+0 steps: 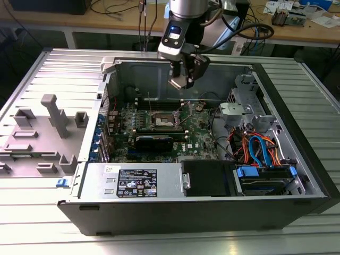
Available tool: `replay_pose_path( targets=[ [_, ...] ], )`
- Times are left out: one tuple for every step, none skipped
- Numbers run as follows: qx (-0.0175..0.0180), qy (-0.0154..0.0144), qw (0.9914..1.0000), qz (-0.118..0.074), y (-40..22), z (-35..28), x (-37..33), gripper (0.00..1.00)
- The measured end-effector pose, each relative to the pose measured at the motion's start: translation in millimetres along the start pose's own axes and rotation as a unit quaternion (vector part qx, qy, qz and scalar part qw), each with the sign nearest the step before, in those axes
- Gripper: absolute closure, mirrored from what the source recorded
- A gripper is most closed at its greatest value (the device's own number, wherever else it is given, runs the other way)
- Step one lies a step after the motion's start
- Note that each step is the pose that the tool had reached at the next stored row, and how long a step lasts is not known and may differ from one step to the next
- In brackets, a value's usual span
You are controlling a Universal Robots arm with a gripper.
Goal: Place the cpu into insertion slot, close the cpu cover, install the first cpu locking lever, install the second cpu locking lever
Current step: 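Place the cpu into insertion slot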
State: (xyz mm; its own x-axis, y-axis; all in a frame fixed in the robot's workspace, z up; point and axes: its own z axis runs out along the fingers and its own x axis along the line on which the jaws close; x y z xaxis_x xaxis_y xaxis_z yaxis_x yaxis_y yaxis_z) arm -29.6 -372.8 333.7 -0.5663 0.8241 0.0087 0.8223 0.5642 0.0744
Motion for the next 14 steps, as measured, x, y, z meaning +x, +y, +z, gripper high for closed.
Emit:
replay_pose_path(
  targets=[
    [0.0001, -0.0006, 0.99998, 0.006, 0.0, 0.3, 0.0, 0.45],
    [0.0002, -0.0011, 0.99995, 0.010, 0.0, 0.4, 0.0, 0.45],
    [0.0002, -0.0014, 0.99991, 0.013, 0.0, 0.7, 0.0, 0.45],
    [0.0003, -0.0019, 0.99985, 0.017, -0.1, 0.9, 0.0, 0.45],
    [0.0003, -0.0022, 0.99978, 0.021, -0.1, 1.1, 0.0, 0.45],
    [0.0003, -0.0028, 0.99965, 0.026, -0.1, 1.5, 0.0, 0.45],
    [0.0004, -0.0032, 0.99954, 0.030, -0.1, 1.8, 0.0, 0.45],
    [0.0005, -0.0037, 0.99940, 0.034, -0.1, 2.1, 0.0, 0.45],
    [0.0007, -0.0045, 0.99919, 0.040, -0.2, 2.5, 0.0, 0.45],
    [0.0008, -0.0050, 0.99903, 0.044, -0.2, 2.8, 0.0, 0.45],
    [0.0010, -0.0057, 0.99877, 0.049, -0.2, 3.2, 0.0, 0.45],
    [0.0010, -0.0062, 0.99857, 0.053, -0.3, 3.5, 0.0, 0.45],
    [0.0012, -0.0067, 0.99831, 0.058, -0.3, 3.9, 0.0, 0.45],
    [0.0012, -0.0071, 0.99809, 0.061, -0.3, 4.1, 0.0, 0.45]
  ],
)
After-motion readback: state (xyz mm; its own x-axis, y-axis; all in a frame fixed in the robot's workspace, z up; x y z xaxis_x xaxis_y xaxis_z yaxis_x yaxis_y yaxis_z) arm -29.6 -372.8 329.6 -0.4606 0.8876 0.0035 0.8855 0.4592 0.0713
